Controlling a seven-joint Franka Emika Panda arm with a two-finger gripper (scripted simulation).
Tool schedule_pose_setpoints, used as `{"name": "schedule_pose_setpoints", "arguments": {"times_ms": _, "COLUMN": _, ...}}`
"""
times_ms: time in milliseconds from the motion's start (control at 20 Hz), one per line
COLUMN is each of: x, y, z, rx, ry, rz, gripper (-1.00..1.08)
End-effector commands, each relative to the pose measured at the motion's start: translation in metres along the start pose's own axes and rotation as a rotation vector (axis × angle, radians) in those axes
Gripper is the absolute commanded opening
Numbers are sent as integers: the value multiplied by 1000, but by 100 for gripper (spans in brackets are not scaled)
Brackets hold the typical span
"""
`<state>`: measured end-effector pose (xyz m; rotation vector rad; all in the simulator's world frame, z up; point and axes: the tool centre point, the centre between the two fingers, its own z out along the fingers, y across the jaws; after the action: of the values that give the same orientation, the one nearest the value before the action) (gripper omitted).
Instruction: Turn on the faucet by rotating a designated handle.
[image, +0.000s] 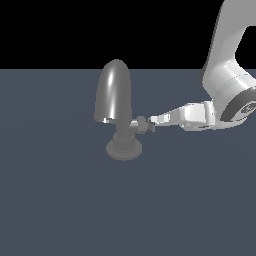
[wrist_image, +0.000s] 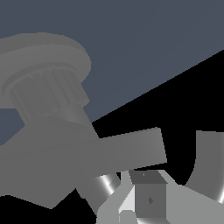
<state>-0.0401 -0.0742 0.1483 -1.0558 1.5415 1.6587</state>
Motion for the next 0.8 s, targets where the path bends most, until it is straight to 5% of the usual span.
{"name": "schedule_pose_setpoints", "arguments": {"times_ms": 0, "x": 33, "y": -7, "z": 1, "rx": 5, "ry": -6, "rz": 37, "gripper": -100}}
{"name": "schedule_pose_setpoints", "arguments": {"times_ms": 300, "x": 69, "y": -18, "z": 1, "rx": 4, "ry": -10, "rz": 54, "gripper": -100}}
{"name": "schedule_pose_setpoints", "arguments": {"times_ms": 350, "x": 69, "y": -18, "z": 1, "rx": 4, "ry": -10, "rz": 54, "gripper": -100}}
{"name": "schedule_pose_setpoints", "arguments": {"times_ms": 400, "x": 23, "y": -15, "z": 0, "rx": -5, "ry": 1, "rz": -20, "gripper": -100}}
{"name": "schedule_pose_setpoints", "arguments": {"times_ms": 750, "x": 44, "y": -35, "z": 0, "rx": -2, "ry": -3, "rz": 4, "gripper": -100}}
